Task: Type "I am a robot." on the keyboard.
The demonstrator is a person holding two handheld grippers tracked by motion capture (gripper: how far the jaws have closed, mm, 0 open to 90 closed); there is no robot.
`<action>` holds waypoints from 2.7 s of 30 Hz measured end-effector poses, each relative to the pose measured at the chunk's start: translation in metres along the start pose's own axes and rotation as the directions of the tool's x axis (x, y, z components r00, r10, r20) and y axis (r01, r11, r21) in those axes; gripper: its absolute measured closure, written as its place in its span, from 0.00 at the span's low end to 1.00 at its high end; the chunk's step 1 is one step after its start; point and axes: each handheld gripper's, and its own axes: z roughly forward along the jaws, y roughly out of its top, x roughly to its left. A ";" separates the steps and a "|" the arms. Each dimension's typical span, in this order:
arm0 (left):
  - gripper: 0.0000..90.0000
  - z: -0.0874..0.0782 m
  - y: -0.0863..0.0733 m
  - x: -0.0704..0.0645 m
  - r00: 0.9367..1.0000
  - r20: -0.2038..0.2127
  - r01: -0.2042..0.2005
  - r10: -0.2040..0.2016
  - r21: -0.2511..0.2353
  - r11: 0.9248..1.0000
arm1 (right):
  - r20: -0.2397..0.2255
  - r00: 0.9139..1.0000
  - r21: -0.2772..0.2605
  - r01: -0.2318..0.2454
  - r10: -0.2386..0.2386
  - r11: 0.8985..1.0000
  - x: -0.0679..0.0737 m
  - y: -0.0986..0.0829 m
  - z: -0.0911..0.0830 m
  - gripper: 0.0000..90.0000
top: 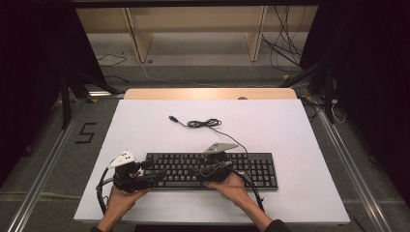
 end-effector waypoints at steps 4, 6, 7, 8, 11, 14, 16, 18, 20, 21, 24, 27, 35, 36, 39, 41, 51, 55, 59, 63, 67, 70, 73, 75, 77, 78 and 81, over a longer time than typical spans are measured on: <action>0.29 -0.001 0.000 0.001 1.000 -0.004 0.004 -0.004 -0.007 1.000 | -0.004 1.000 0.004 0.008 -0.008 1.000 0.004 0.000 0.003 0.53; 0.29 -0.001 0.000 0.001 1.000 -0.009 0.005 -0.005 -0.011 1.000 | -0.010 1.000 0.008 0.017 -0.017 1.000 0.006 -0.001 0.004 0.61; 0.29 -0.002 0.000 0.002 1.000 -0.010 0.005 -0.006 -0.012 1.000 | -0.013 1.000 0.008 0.022 -0.022 1.000 0.007 -0.001 0.005 0.66; 0.29 -0.002 0.000 0.002 1.000 -0.012 0.007 -0.007 -0.014 1.000 | -0.015 1.000 0.009 0.028 -0.027 1.000 0.008 -0.001 0.005 0.70; 0.29 -0.003 0.000 0.003 1.000 -0.018 0.008 -0.008 -0.015 1.000 | -0.013 0.999 0.020 0.039 -0.039 0.999 0.011 -0.001 0.008 0.82; 0.29 -0.003 0.000 0.003 1.000 -0.021 0.010 -0.010 -0.017 1.000 | -0.013 0.999 0.032 0.041 -0.041 0.999 0.013 -0.002 0.011 0.91; 0.29 -0.003 0.000 0.004 1.000 -0.024 0.011 -0.011 -0.019 1.000 | -0.017 0.999 0.041 0.045 -0.044 0.998 0.014 -0.002 0.014 0.95; 0.29 -0.003 0.000 0.004 1.000 -0.026 0.012 -0.013 -0.019 1.000 | -0.019 0.999 0.051 0.047 -0.047 0.998 0.015 -0.003 0.017 0.98; 0.29 -0.003 0.000 0.005 1.000 -0.029 0.013 -0.013 -0.019 1.000 | -0.019 0.999 0.061 0.050 -0.049 0.997 0.016 -0.003 0.019 1.00; 0.29 -0.003 0.000 0.005 0.999 -0.029 0.014 -0.014 -0.020 1.000 | -0.019 0.999 0.066 0.051 -0.050 0.997 0.017 -0.003 0.021 1.00; 0.29 -0.003 0.000 0.005 0.999 -0.031 0.019 -0.020 -0.022 1.000 | -0.019 0.998 0.078 0.054 -0.052 0.996 0.018 -0.004 0.025 1.00; 0.29 -0.003 0.000 0.005 0.999 -0.031 0.019 -0.020 -0.023 1.000 | -0.022 0.998 0.087 0.055 -0.054 0.995 0.020 -0.004 0.029 1.00; 0.29 -0.004 0.000 0.005 0.999 -0.032 0.018 -0.019 -0.022 1.000 | -0.031 0.998 0.101 0.064 -0.062 0.993 0.024 -0.005 0.036 1.00; 0.29 -0.004 0.000 0.005 0.999 -0.033 0.018 -0.019 -0.022 1.000 | -0.030 0.998 0.102 0.065 -0.063 0.993 0.024 -0.005 0.037 1.00; 0.29 -0.004 0.000 0.006 0.999 -0.033 0.018 -0.019 -0.024 1.000 | -0.033 0.997 0.107 0.067 -0.064 0.992 0.024 -0.005 0.038 1.00; 0.29 -0.004 0.000 0.006 0.999 -0.032 0.019 -0.020 -0.026 0.999 | -0.033 0.997 0.112 0.072 -0.069 0.991 0.025 -0.006 0.039 1.00; 0.29 -0.004 0.000 0.005 0.999 -0.033 0.015 -0.016 -0.020 1.000 | -0.021 0.996 0.122 0.090 -0.088 0.988 0.028 -0.009 0.043 1.00; 0.29 -0.004 0.000 0.005 0.999 -0.033 0.014 -0.014 -0.020 1.000 | -0.019 0.996 0.123 0.085 -0.084 0.989 0.028 -0.009 0.043 1.00; 0.29 -0.004 0.000 0.005 0.999 -0.033 0.017 -0.018 -0.023 1.000 | -0.022 0.997 0.120 0.078 -0.076 0.990 0.028 -0.009 0.042 1.00; 0.29 -0.004 0.000 0.006 0.999 -0.033 0.017 -0.018 -0.025 1.000 | -0.024 0.997 0.118 0.075 -0.073 0.990 0.027 -0.008 0.042 0.98; 0.29 -0.004 0.000 0.005 0.999 -0.033 0.017 -0.017 -0.026 1.000 | -0.049 0.997 0.092 0.067 -0.063 0.993 0.026 -0.006 0.037 0.92; 0.29 -0.004 0.000 0.005 0.999 -0.032 0.013 -0.014 -0.023 1.000 | -0.047 0.997 0.077 0.058 -0.054 0.995 0.025 -0.004 0.033 0.91; 0.29 -0.004 0.000 0.005 0.999 -0.032 0.014 -0.015 -0.024 1.000 | -0.042 0.998 0.067 0.052 -0.050 0.996 0.022 -0.003 0.030 0.90; 0.29 -0.004 0.000 0.005 0.999 -0.032 0.016 -0.017 -0.027 1.000 | -0.041 0.998 0.059 0.046 -0.044 0.997 0.020 -0.002 0.027 0.87; 0.29 -0.004 0.000 0.005 0.999 -0.031 0.013 -0.014 -0.025 1.000 | -0.043 0.998 0.048 0.042 -0.040 0.998 0.019 -0.001 0.025 0.82; 0.29 -0.004 0.000 0.005 0.999 -0.031 0.013 -0.014 -0.025 1.000 | -0.043 0.998 0.044 0.038 -0.037 0.998 0.018 0.000 0.023 0.79; 0.29 -0.004 0.000 0.005 0.999 -0.029 0.013 -0.014 -0.026 1.000 | -0.041 0.999 0.036 0.033 -0.032 0.999 0.016 0.002 0.019 0.69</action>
